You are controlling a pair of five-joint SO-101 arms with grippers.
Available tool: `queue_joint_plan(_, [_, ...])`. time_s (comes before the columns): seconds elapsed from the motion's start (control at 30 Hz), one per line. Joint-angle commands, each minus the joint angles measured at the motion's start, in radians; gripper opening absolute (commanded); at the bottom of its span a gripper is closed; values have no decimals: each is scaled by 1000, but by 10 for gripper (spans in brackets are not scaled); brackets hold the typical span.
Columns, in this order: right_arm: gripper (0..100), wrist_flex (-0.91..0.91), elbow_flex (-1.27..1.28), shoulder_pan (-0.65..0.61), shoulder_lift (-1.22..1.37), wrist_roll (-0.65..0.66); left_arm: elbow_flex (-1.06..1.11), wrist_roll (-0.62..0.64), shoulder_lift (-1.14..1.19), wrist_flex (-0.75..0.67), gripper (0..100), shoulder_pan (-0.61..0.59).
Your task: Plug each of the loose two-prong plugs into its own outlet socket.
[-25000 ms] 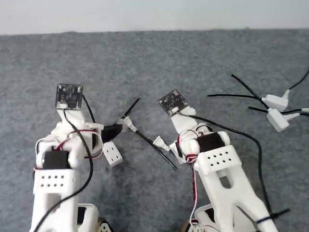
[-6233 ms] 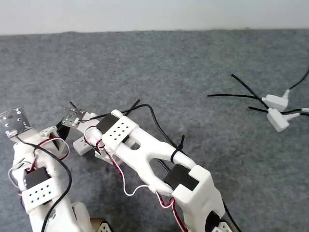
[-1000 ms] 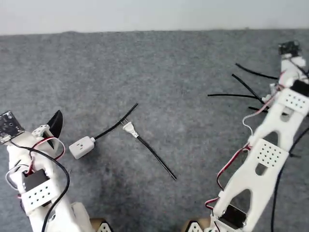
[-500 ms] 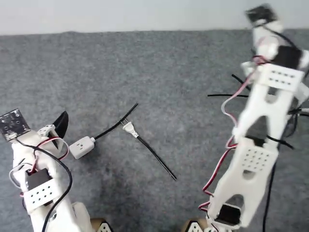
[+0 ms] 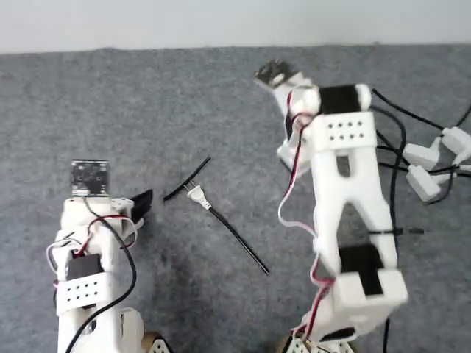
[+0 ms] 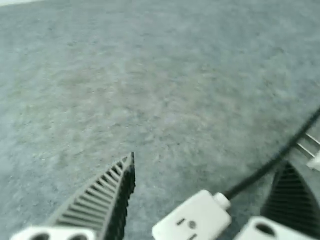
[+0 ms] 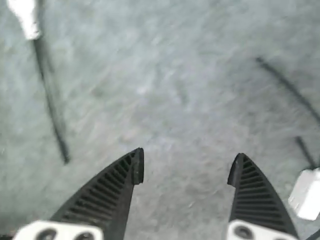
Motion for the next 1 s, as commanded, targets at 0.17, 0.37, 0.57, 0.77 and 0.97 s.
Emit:
queue_joint_plan(0.17, [259, -171, 555, -4, -453, -5, -12, -18, -15, 28, 408, 15])
queue_joint_plan(0.37, [259, -386, 994, -33, -805, 52, -15, 21, -15, 26, 408, 14])
queue_joint_plan(0.57, [259, -564, 1286, -351, -983, 44, -19, 21, -15, 23, 408, 14])
queue_joint_plan(0.77, [259, -665, 1252, -549, -885, -61, -24, 25, -15, 18, 408, -18])
queue_joint_plan(0.97, [259, -769, 1079, -615, -605, -63, -24, 25, -15, 8, 408, -23])
